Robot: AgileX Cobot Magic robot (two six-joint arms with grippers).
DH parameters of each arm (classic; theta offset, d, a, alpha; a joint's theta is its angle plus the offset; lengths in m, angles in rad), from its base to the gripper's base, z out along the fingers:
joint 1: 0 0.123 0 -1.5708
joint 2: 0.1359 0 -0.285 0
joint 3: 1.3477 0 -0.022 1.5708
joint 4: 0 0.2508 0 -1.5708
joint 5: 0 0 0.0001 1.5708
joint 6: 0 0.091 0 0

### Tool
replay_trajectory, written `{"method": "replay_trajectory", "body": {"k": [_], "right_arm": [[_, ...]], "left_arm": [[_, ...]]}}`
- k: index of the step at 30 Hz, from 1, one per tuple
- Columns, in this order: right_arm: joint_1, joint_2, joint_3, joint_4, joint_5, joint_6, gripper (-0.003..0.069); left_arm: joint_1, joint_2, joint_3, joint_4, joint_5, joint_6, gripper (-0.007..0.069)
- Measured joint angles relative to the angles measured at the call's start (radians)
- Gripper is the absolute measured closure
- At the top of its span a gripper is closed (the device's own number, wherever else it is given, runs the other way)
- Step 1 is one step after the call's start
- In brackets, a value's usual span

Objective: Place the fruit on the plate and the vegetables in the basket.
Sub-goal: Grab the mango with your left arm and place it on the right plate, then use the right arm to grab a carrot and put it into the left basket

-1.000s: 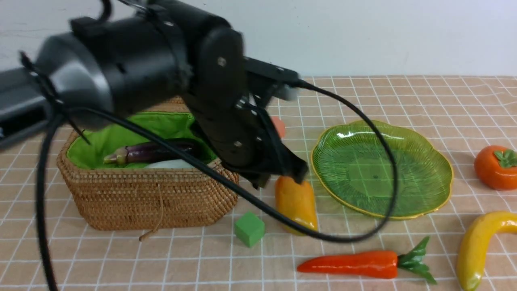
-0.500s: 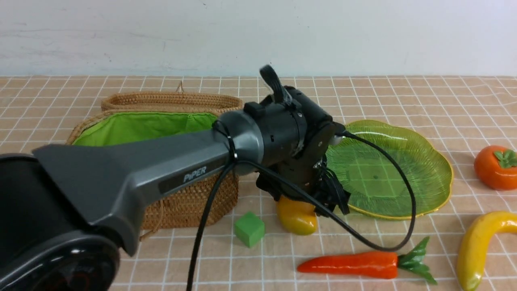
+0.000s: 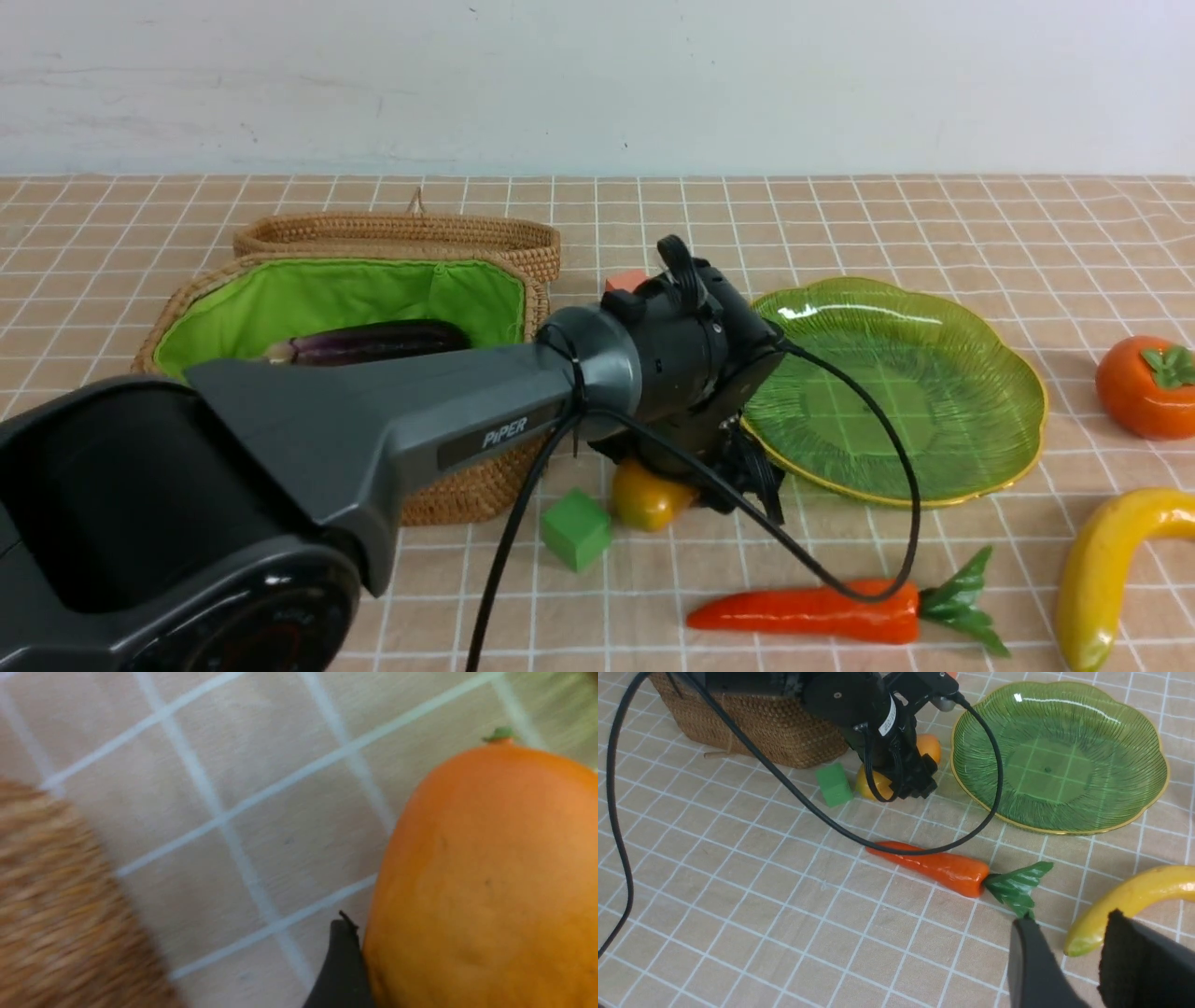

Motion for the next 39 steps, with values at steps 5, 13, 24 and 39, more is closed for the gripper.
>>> {"method": "replay_trajectory", "body": {"k": [5, 13, 24, 39], "right_arm": [[0.000, 0.000, 0.000, 0.000, -0.005, -0.001, 0.0426], [0.000, 0.000, 0.000, 0.000, -0.022, -0.001, 0.0426], [0.000, 0.000, 0.000, 0.022, 0.034, -0.001, 0.0426], [0.000, 0.000, 0.000, -0.003, 0.044, -0.001, 0.0425]], "left_arm": [[0.000, -0.093, -0.121, 0.005, 0.038, 0.048, 0.0071], [-0.004, -0.048, -0.203, -0.295, -0.283, 0.349, 0.0071], [-0.008, 0.165, -0.200, -0.450, -0.584, 0.553, 0.0013], [-0.026, -0.061, -0.200, -0.398, -0.110, 0.541, 0.0111]]}}
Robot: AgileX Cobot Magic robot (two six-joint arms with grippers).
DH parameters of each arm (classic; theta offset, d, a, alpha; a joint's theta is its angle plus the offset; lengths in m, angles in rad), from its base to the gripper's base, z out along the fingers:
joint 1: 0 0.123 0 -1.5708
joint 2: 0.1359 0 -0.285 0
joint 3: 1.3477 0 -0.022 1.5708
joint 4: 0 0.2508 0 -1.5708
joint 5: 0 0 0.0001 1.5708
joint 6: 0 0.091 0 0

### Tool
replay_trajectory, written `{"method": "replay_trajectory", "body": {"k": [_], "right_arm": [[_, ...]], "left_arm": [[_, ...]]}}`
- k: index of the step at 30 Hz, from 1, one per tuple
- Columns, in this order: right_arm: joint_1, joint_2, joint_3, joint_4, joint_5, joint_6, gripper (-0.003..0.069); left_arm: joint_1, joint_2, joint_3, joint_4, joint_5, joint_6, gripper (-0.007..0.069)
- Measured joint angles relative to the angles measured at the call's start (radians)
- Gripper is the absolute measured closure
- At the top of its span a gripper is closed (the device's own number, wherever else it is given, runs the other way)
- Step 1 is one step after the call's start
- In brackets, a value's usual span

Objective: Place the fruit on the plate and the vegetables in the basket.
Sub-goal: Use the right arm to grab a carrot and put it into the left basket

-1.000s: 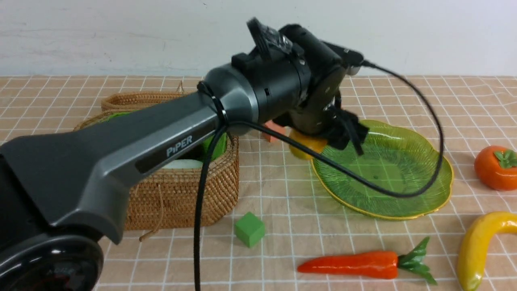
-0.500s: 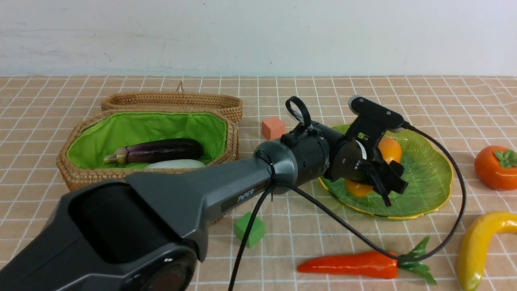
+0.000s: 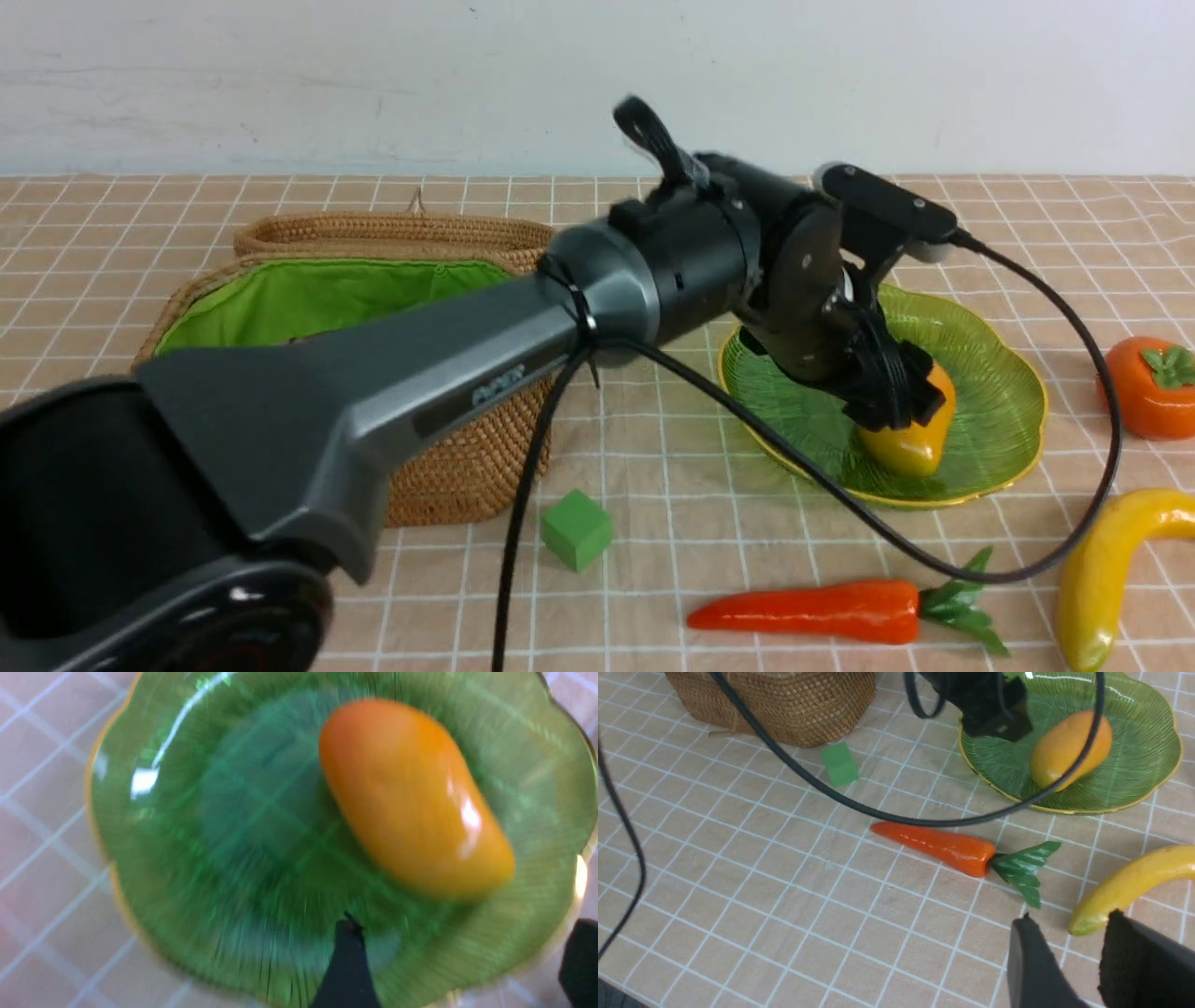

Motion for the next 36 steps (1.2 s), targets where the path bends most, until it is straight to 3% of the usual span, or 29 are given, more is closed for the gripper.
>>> {"method": "replay_trajectory", "body": {"k": [1, 2, 5, 10, 16, 22, 25, 30, 36], "right_arm": [[0.000, 0.000, 0.000, -0.014, 0.006, 0.000, 0.0425], [0.000, 0.000, 0.000, -0.016, 0.008, 0.000, 0.0425], [0.000, 0.000, 0.000, -0.028, 0.017, 0.000, 0.0425], [0.000, 0.000, 0.000, -0.028, 0.019, 0.001, 0.0424], [0.000, 0.033, 0.000, -0.013, 0.042, 0.001, 0.0424], [0.000, 0.265, 0.000, 0.059, 0.017, -0.037, 0.0421], [0.000, 0.375, 0.000, 0.110, -0.052, -0.082, 0.0421], [0.018, 0.653, -0.001, 0.260, -0.167, -0.294, 0.0421], [0.155, 0.867, -0.042, 0.230, -0.201, -0.499, 0.0417]], "left_arm": [[0.002, -0.050, 0.000, 0.007, 0.103, -0.007, 0.0167], [0.002, -0.050, 0.000, 0.008, 0.103, -0.008, 0.0176], [0.006, -0.147, -0.001, 0.019, 0.288, -0.013, 0.0369], [0.006, -0.233, -0.002, 0.022, 0.448, -0.002, 0.0638], [-0.002, -0.337, 0.083, -0.003, 0.461, -0.070, 0.0638], [-0.005, -0.693, 0.370, -0.025, 0.449, -0.082, 0.0638], [-0.005, -0.877, 0.547, -0.034, 0.360, -0.083, 0.0638], [-0.005, -1.236, 0.950, -0.101, 0.142, -0.029, 0.0638], [-0.005, -1.473, 1.246, -0.201, -0.076, 0.033, 0.0638]]}}
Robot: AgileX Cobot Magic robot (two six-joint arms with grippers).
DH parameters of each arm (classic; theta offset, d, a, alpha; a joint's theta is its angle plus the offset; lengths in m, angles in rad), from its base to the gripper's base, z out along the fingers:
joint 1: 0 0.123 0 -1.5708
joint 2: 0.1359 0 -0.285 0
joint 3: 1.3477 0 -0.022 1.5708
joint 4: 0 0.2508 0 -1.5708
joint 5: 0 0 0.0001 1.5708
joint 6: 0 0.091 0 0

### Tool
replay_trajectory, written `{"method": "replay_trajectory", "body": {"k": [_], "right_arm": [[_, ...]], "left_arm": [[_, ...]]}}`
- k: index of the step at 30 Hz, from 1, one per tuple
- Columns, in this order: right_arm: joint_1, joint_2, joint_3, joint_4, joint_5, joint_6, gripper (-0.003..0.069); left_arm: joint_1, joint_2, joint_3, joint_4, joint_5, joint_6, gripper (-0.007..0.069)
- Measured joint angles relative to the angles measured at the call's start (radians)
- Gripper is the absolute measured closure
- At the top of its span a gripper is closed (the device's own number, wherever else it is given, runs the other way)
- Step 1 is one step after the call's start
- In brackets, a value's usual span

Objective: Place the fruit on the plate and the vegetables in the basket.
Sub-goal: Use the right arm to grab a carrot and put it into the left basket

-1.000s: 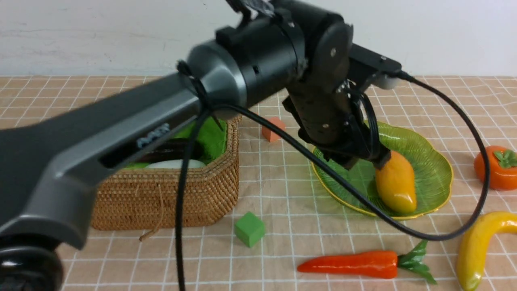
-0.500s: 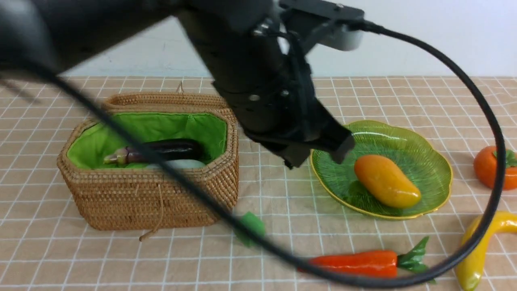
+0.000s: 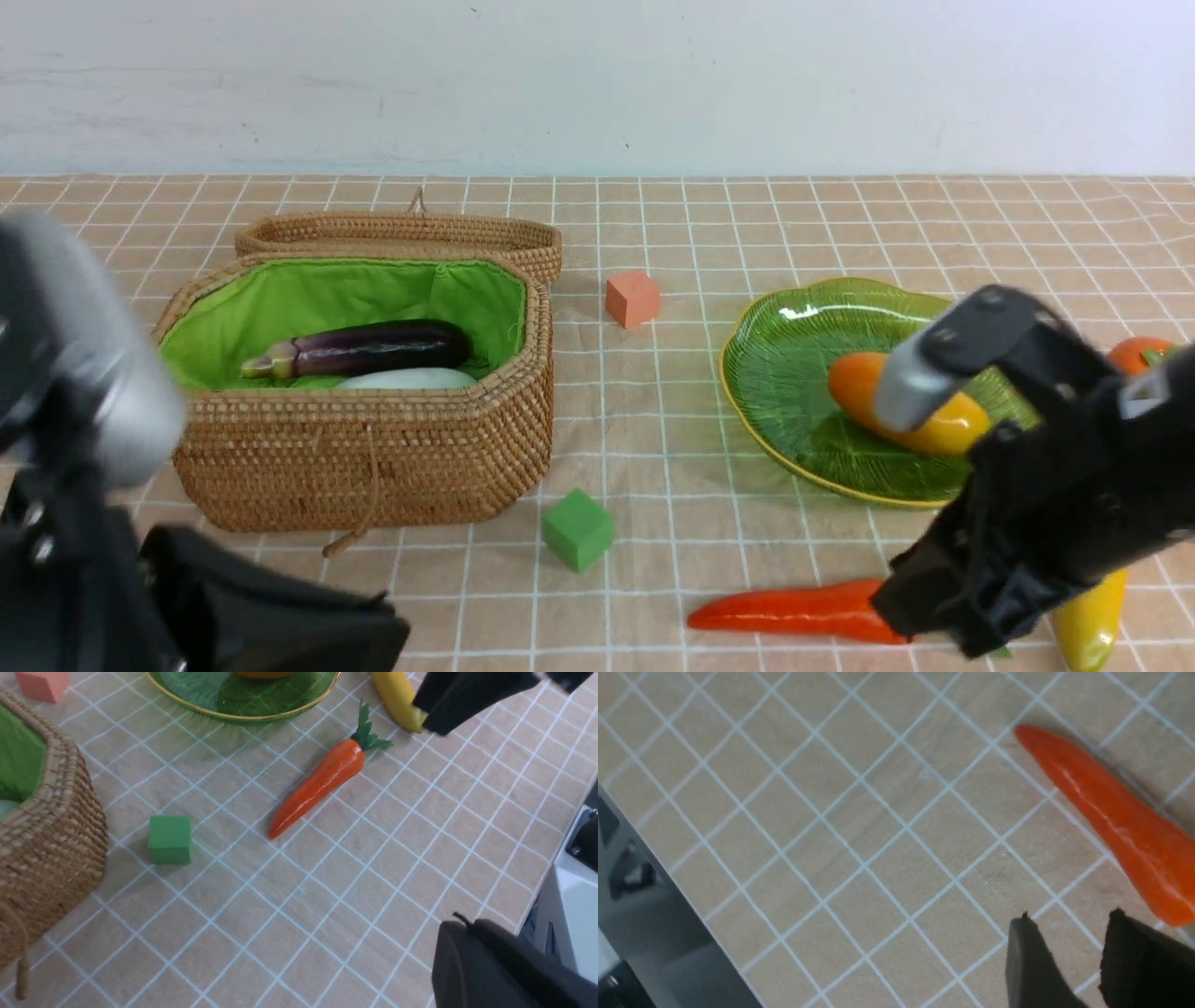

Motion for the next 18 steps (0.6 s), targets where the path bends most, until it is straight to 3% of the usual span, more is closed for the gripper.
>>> {"method": "replay_trajectory", "body": {"k": [3, 7, 12, 18], "right_arm": [[0.085, 0.126, -0.042, -0.139, -0.050, -0.089, 0.0393], [0.105, 0.218, -0.060, -0.282, -0.114, -0.122, 0.0354], [0.105, 0.371, -0.066, -0.515, -0.179, -0.126, 0.0230], [0.105, 0.465, -0.066, -0.574, -0.267, -0.126, 0.0164]], "left_arm": [[0.000, -0.127, 0.115, -0.036, -0.083, 0.033, 0.0638], [0.000, -0.191, 0.149, -0.042, -0.105, 0.046, 0.0638], [0.000, -0.200, 0.159, -0.069, -0.106, 0.049, 0.0638], [0.000, -0.200, 0.159, -0.082, -0.112, 0.050, 0.0638]]}}
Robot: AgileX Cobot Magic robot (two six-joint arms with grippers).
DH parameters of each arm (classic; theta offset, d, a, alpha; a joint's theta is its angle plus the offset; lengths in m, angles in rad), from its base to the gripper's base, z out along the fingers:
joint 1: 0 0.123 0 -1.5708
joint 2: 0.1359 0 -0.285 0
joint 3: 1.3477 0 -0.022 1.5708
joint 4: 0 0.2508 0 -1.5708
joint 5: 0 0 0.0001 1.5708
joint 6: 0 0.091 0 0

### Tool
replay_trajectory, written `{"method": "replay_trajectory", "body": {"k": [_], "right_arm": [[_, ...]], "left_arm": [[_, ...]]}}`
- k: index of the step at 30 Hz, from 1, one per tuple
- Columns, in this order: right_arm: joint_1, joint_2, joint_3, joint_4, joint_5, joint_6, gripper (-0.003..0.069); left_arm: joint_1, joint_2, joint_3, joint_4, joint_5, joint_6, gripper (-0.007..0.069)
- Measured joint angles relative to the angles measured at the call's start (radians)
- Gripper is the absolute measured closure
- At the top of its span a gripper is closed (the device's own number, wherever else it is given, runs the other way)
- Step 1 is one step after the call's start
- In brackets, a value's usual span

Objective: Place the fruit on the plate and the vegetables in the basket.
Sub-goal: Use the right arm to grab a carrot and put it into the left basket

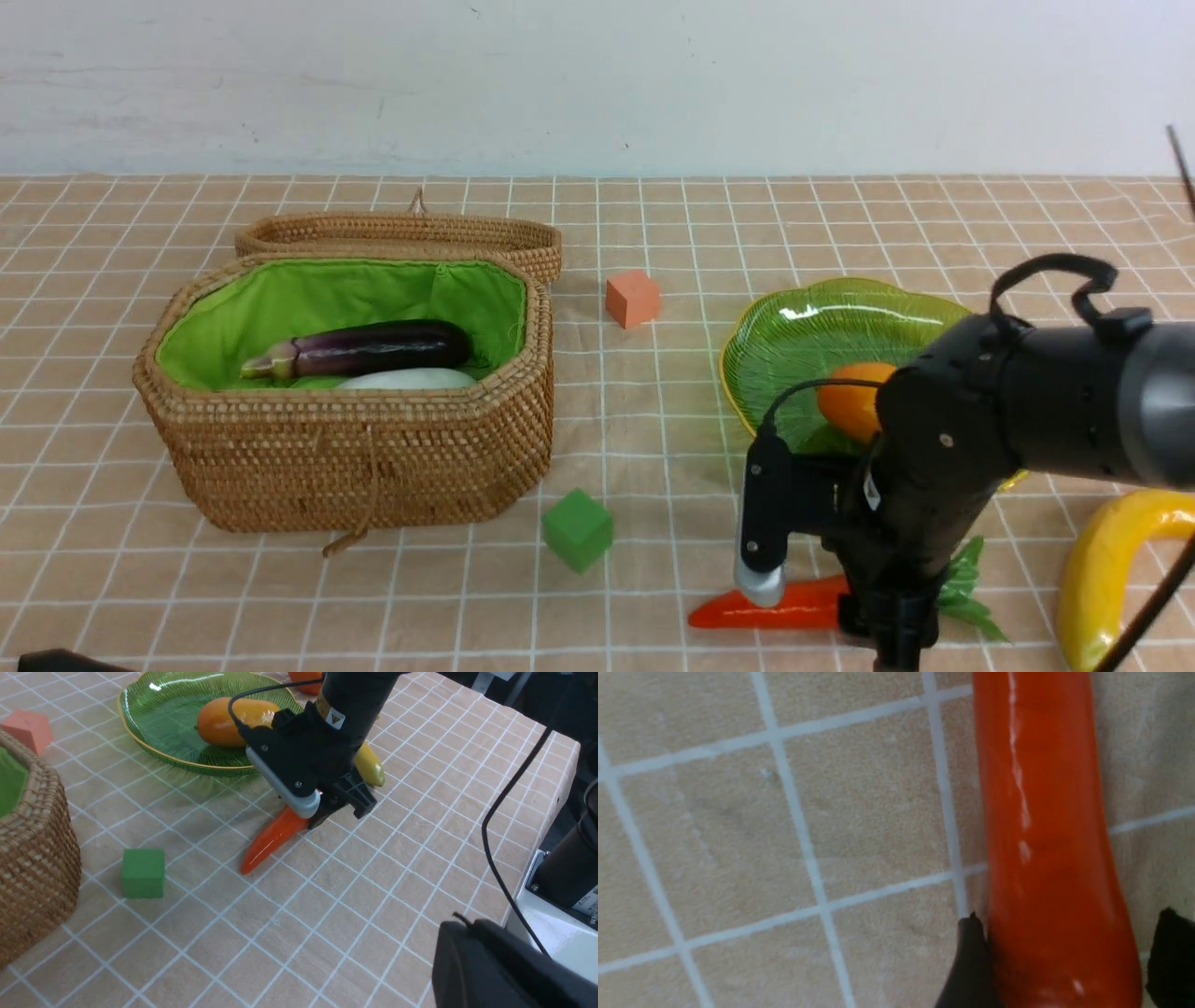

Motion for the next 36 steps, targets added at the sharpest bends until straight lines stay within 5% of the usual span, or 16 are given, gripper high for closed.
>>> {"method": "replay_trajectory", "body": {"k": [4, 12, 21, 27, 34, 36], "right_arm": [[0.000, 0.030, -0.011, 0.007, -0.012, -0.001, 0.0166], [0.000, 0.027, -0.011, 0.032, 0.011, 0.006, 0.0295], [0.080, -0.121, -0.185, 0.086, 0.160, 0.328, 0.0295], [0.196, -0.103, -0.585, 0.228, 0.024, 0.343, 0.0295], [0.209, 0.233, -1.005, 0.466, -0.019, 0.107, 0.0295], [0.209, 0.278, -1.052, 0.482, -0.016, 0.072, 0.0295]], "left_arm": [[0.000, 0.000, 0.000, 0.000, -0.004, 0.000, 0.0638], [0.000, 0.000, 0.000, 0.000, -0.008, 0.000, 0.0638], [0.000, 0.000, 0.000, 0.086, -0.108, -0.020, 0.0638], [0.000, 0.000, 0.000, 0.367, -0.178, -0.284, 0.0638], [0.000, 0.000, 0.000, 0.855, -0.036, -0.846, 0.0638], [0.000, 0.000, 0.000, 0.888, -0.024, -0.888, 0.0638]]}}
